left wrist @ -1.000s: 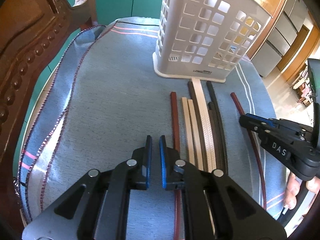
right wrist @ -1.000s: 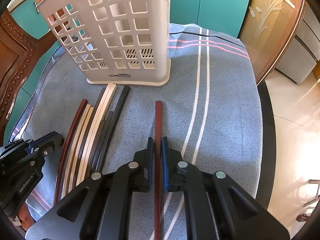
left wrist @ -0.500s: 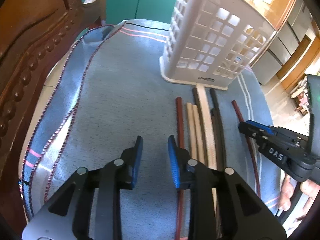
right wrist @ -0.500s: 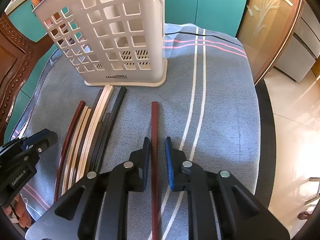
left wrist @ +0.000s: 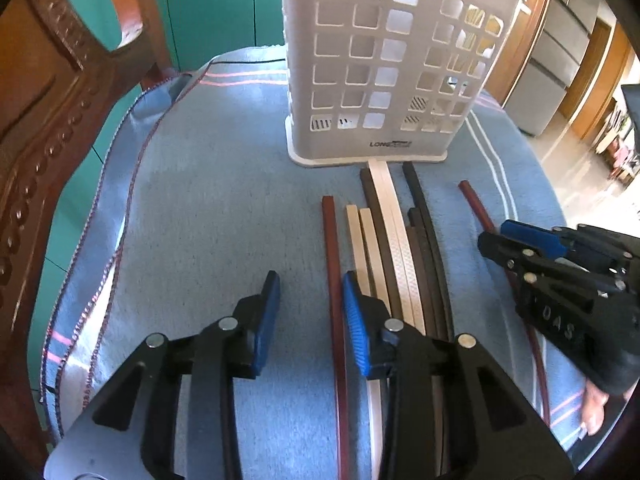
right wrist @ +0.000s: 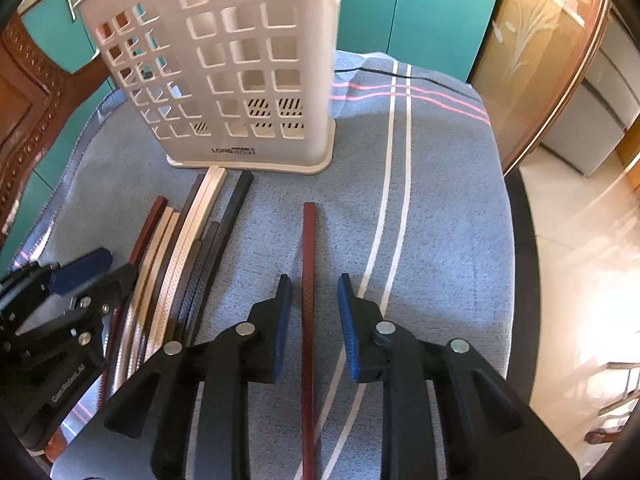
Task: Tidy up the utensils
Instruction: 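Close the left tool on a red-brown chopstick while the right tool holds its chopstick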
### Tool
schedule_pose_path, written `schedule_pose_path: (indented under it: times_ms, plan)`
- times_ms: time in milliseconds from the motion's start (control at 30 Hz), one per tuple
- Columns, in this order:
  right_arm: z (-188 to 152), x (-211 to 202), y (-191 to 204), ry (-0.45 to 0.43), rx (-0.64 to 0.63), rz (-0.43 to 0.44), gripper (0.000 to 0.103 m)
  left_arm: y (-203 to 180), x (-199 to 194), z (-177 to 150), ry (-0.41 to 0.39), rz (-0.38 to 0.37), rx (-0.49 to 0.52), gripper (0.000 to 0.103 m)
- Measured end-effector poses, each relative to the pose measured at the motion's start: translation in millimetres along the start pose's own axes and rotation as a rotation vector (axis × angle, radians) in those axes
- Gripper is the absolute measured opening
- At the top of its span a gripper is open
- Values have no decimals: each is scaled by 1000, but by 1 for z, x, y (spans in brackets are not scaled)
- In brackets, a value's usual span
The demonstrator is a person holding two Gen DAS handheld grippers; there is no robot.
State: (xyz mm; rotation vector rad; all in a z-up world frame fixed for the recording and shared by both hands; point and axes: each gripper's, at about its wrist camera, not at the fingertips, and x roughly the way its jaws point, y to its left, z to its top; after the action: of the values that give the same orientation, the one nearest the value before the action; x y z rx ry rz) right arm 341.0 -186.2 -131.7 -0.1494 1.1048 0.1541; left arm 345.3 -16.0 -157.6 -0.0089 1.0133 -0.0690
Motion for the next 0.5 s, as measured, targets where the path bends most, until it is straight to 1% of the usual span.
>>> schedule_pose_path:
  times_ms: [133,300,400,467,500]
  plan:
    - [0,2,9,-10,-24,-36,24,-9,-2,-3,-6,40,13,34]
    - [-1,4,11,-12,-29,-37,24,-7,-2,-5,-2,35,18,34]
    - [0,4,11,-2,-27,-33,25,-10,-3,-5,0,51,28,38]
    - [-1,3,11,9,-33,-33,25,-8,-2,-4,5,57,23,42]
    - [1,3,11,12,-36,-33,25,-7,-2,-4,6,55,21,42]
